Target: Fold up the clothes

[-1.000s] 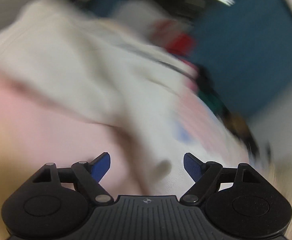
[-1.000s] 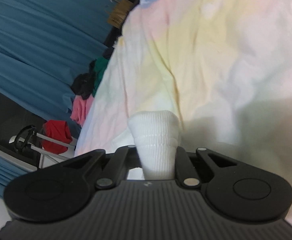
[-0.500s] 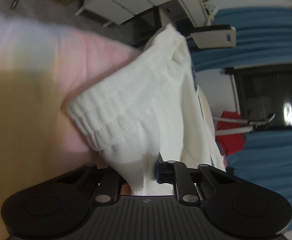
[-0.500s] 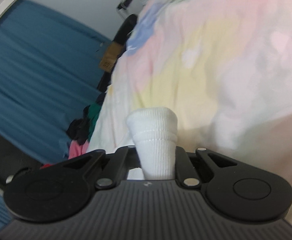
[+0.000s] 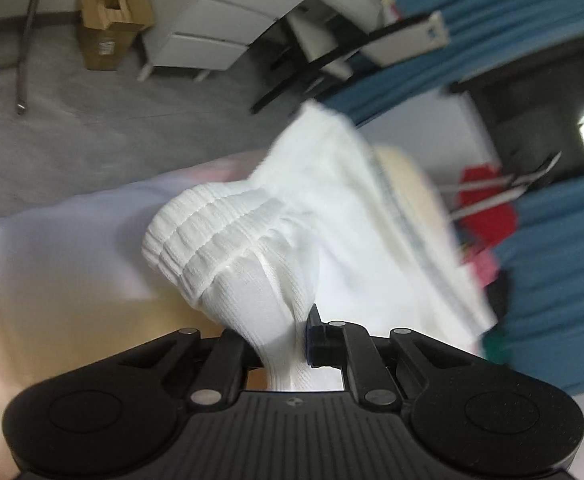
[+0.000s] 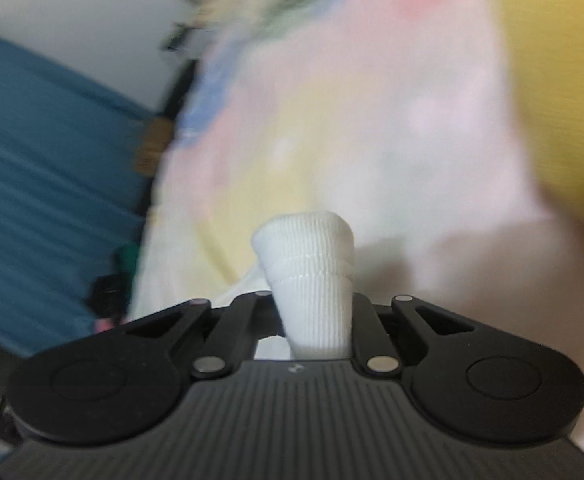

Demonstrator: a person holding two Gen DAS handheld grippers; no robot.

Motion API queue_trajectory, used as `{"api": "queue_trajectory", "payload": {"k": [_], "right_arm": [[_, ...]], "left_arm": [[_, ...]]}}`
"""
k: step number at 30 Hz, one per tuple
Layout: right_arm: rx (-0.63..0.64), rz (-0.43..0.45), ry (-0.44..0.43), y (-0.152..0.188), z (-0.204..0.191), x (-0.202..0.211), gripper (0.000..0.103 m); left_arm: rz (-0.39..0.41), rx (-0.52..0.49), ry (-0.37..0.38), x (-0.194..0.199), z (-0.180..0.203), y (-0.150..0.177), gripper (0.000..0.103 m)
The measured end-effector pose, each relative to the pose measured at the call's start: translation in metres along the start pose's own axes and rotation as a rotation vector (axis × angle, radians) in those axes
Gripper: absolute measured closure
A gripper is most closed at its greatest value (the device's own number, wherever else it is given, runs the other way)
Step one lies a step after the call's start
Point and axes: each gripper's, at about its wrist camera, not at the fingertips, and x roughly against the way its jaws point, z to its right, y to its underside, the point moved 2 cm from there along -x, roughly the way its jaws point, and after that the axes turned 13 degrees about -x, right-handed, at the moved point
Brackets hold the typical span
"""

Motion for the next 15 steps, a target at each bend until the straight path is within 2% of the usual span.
{"api": "queue_trajectory", "payload": {"k": [1,4,5,6,7,8,9,10,11,13,15], "right_arm": [[-0.011,-0.01,0.034,-0.002,0.006,-0.001,0.093],[0.038,-0.046,0.058,-0.003,0.007,-0.007,0.089],[0.064,-0.049,0.061,-0.003,0.003,-0.007,0.085],[0.086,-0.041,0.064,-0.002,-0.001,-0.006,0.083],[0.108,-0.033,0.066,-0.002,-0.004,-0.005,0.07],[0.134,-0.016,0.069,-0.002,-0.009,-0.002,0.053],[0.165,0.024,0.073,-0.001,-0.015,0.003,0.043],[0.2,0.064,0.073,0.0,-0.021,0.007,0.026],[0.241,0.104,0.063,0.0,-0.028,0.011,0.021],[0.325,0.175,0.037,0.001,-0.043,0.019,0.02],[0.436,0.172,-0.017,0.011,-0.058,0.016,0.02]], "left_arm": [[-0.017,-0.029,-0.026,-0.002,-0.005,0.001,0.092],[-0.037,-0.118,-0.076,-0.002,-0.002,0.006,0.085],[-0.036,-0.149,-0.087,0.0,0.002,0.008,0.08],[-0.042,-0.195,-0.097,0.002,0.008,0.009,0.067],[-0.049,-0.245,-0.107,0.005,0.014,0.01,0.06],[-0.053,-0.29,-0.117,0.008,0.021,0.013,0.047],[-0.055,-0.335,-0.128,0.011,0.028,0.016,0.044],[-0.046,-0.375,-0.147,0.018,0.034,0.02,0.039],[-0.034,-0.414,-0.167,0.024,0.041,0.025,0.034],[0.011,-0.503,-0.213,0.034,0.055,0.032,0.027],[0.064,-0.557,-0.241,0.047,0.071,0.041,0.023]]}}
